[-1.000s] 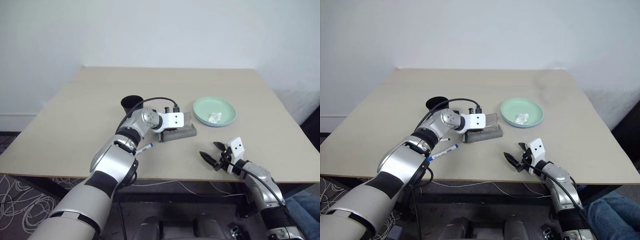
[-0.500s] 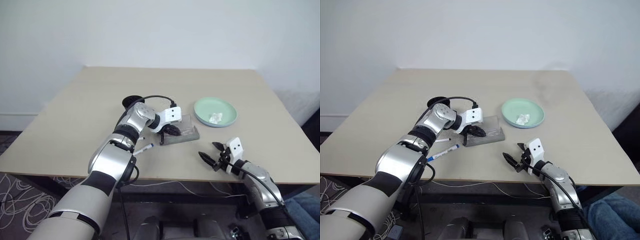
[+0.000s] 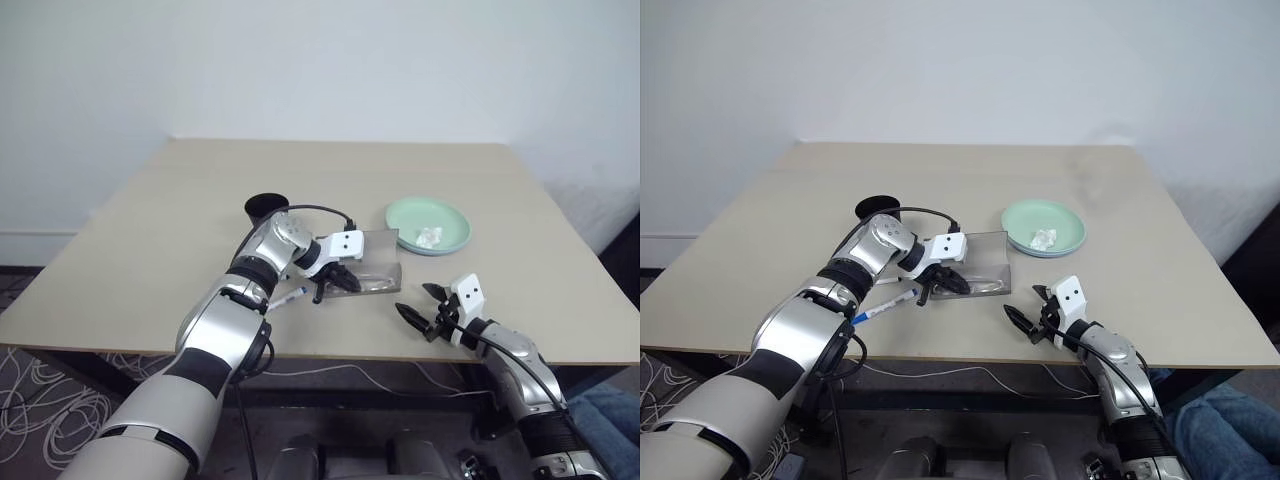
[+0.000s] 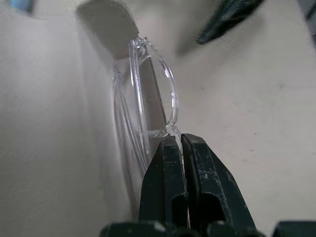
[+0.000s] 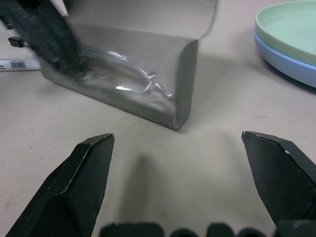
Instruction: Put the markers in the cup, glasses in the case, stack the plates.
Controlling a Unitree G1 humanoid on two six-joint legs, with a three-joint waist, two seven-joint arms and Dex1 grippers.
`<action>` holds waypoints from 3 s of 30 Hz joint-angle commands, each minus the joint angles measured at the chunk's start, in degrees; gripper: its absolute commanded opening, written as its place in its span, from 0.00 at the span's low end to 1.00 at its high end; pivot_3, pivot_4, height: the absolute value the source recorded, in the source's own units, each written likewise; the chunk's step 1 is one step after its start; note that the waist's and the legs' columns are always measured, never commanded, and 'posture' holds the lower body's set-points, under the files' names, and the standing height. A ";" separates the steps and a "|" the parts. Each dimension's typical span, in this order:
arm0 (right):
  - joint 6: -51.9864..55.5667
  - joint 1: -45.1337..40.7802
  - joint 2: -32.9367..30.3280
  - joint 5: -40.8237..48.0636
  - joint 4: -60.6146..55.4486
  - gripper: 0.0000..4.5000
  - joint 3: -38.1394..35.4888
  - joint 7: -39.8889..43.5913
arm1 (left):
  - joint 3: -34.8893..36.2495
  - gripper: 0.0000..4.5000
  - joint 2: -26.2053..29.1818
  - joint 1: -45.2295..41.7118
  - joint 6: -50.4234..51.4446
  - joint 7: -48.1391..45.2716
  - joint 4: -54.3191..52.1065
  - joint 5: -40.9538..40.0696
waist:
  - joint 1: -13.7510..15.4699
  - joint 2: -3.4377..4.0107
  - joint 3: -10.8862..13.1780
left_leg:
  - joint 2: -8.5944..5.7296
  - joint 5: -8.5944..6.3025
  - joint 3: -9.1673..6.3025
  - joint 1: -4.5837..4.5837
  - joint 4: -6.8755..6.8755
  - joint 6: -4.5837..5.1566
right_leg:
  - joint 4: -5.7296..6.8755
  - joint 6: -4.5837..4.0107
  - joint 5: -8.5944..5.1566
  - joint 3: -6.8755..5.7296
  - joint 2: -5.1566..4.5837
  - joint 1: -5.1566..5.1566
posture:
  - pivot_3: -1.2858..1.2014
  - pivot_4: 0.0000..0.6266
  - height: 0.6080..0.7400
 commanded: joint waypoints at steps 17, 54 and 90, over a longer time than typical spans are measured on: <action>-0.59 -1.73 -0.01 0.08 -0.32 1.00 -0.03 0.30 | 2.24 0.00 -0.79 -3.34 -2.02 19.11 2.50 0.33 | 0.02 0.00 0.01 | -0.02 0.01 0.02 -0.38 -0.06 0.03 | -0.06 0.32 -0.12 -0.06 -0.01 -0.29 | 0.52 0.00 1.00; -1.31 -3.96 0.56 -0.33 0.60 1.00 0.15 -1.50 | 2.44 0.67 -1.20 -4.64 5.72 46.98 7.09 7.32 | 0.04 -0.01 0.01 | -0.04 0.02 0.01 -0.69 -0.04 0.03 | -0.05 0.40 -0.12 -0.08 -0.01 -0.51 | 0.52 0.00 1.00; -1.59 -7.16 1.17 -1.52 3.40 1.00 0.45 -1.36 | 13.83 0.00 -0.87 -6.89 12.98 40.98 6.27 -2.27 | 0.02 -0.01 0.01 | -0.06 0.02 0.01 -0.69 -0.04 0.03 | -0.05 0.42 -0.11 -0.08 0.00 -0.52 | 0.52 0.00 1.00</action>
